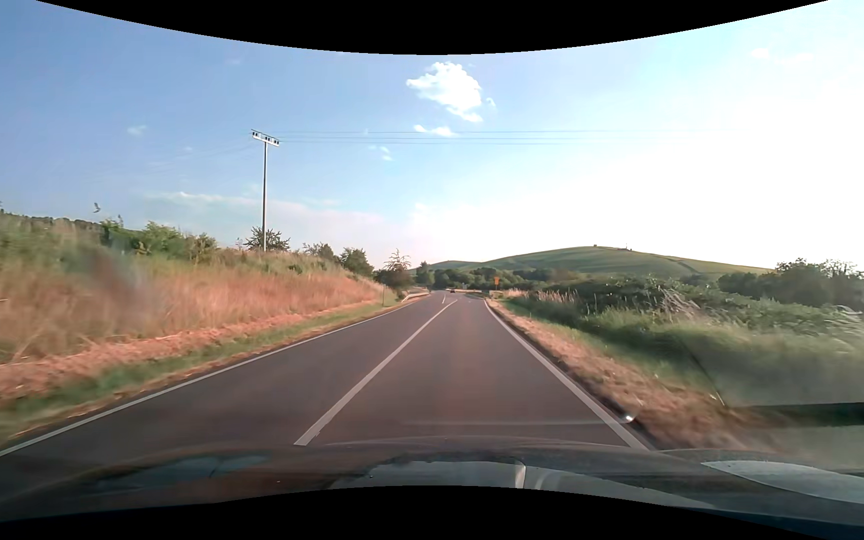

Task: Follow the waypoints while adhering to traffic rules and regulations

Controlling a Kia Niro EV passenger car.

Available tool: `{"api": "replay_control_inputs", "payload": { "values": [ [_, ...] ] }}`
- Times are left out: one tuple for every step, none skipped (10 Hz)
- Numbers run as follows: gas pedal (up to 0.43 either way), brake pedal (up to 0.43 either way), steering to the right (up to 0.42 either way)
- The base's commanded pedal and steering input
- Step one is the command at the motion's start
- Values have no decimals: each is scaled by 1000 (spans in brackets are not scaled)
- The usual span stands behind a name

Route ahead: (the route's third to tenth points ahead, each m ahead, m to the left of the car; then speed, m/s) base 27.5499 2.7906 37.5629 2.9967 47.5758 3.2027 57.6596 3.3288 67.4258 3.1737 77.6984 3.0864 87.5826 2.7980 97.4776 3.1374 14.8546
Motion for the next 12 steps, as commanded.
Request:
{"api": "replay_control_inputs", "payload": {
  "values": [
    [118, 0, 4],
    [118, 0, 4],
    [110, 0, 4],
    [110, 0, 4],
    [110, 0, 3],
    [110, 0, 3],
    [110, 0, 3],
    [110, 0, 3],
    [110, 0, 3],
    [110, 0, 3],
    [98, 0, 2],
    [87, 0, 2]
  ]
}}
